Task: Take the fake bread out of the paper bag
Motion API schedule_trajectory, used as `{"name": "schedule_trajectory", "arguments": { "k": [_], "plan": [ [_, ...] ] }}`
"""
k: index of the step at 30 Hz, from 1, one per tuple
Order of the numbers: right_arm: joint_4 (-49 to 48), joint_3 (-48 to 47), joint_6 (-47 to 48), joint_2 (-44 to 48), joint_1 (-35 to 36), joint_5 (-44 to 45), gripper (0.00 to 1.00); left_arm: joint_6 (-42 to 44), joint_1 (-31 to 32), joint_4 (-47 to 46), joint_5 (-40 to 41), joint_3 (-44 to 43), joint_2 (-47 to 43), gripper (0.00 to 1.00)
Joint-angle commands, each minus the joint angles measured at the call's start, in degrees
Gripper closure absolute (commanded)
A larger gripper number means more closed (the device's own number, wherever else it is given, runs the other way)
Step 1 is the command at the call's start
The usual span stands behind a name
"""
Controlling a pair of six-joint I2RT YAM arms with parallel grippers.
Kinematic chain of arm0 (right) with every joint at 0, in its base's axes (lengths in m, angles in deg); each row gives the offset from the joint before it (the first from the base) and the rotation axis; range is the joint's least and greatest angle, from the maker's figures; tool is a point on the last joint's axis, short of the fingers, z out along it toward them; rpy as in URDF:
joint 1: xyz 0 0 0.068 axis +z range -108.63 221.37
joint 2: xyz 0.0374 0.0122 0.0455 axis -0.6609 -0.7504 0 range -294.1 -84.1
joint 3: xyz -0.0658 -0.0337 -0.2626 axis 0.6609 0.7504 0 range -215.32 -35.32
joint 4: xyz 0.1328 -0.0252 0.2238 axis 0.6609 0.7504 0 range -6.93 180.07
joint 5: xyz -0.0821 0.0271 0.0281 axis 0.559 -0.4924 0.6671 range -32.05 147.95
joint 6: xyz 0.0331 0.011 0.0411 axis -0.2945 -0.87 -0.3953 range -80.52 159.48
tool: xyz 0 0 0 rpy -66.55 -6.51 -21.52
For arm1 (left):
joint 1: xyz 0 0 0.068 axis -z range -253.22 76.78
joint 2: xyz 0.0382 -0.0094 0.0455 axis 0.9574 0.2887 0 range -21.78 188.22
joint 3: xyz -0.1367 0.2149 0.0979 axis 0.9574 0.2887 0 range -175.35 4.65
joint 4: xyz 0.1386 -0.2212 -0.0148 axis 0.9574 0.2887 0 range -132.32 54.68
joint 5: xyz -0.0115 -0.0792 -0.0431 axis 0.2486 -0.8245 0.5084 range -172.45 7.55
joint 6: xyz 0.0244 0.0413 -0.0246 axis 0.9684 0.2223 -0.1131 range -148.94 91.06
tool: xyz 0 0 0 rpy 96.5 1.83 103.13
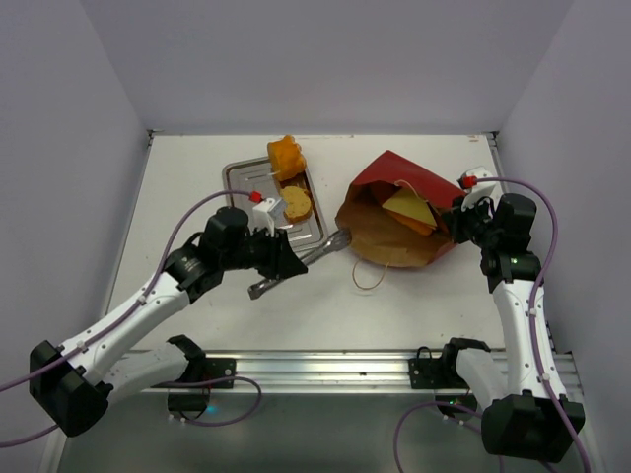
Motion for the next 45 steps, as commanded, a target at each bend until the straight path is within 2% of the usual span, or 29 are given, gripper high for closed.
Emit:
{"name": "schedule_trajectory", "arguments": {
  "k": [1,2,6,10,15,20,25,30,38,45],
  "plan": [
    [-1.6,0.0,0.1,-0.1,-0.5,-0.2,1.0,-10.2,1.0,-9.2,-16.1,7.0,-4.5,0.66],
    [-1.8,0.0,0.1,-0.1,-0.5,-0.3,1.0,-15.1,1.7,-15.5,-17.2,8.6,-4.6,0.66],
    [-1.8,0.1,0.1,-0.1,-0.5,-0.3,1.0,-23.3,7.6,-30.3,-14.3,11.9,0.4,0.65],
    [-1.8,0.3,0.1,0.2,-0.5,0.0,1.0,-33.0,9.4,-47.7,-10.5,10.8,11.6,0.66],
    [-1.9,0.4,0.2,0.4,-0.5,-0.1,1.0,-39.1,9.4,-54.5,-2.9,7.1,21.4,0.66],
    [-2.0,0.7,0.0,0.4,-0.5,-0.8,1.0,-48.1,9.5,-63.2,-1.2,5.5,32.1,0.67],
    [-2.1,0.8,0.0,0.5,-0.6,-0.8,1.0,-54.4,9.5,-69.5,-0.8,3.2,39.8,0.64],
    [-2.1,1.0,0.1,0.6,-0.6,-0.8,1.0,-57.4,9.4,-71.2,0.1,0.3,44.8,0.62],
    [-2.1,1.1,0.3,0.6,-0.6,-0.7,1.0,-62.1,9.3,-72.2,1.2,-0.9,49.2,0.59],
    [-2.2,1.1,0.3,0.6,-0.6,-0.9,1.0,-63.8,9.3,-71.4,1.8,-1.3,49.7,0.57]
  ]
}}
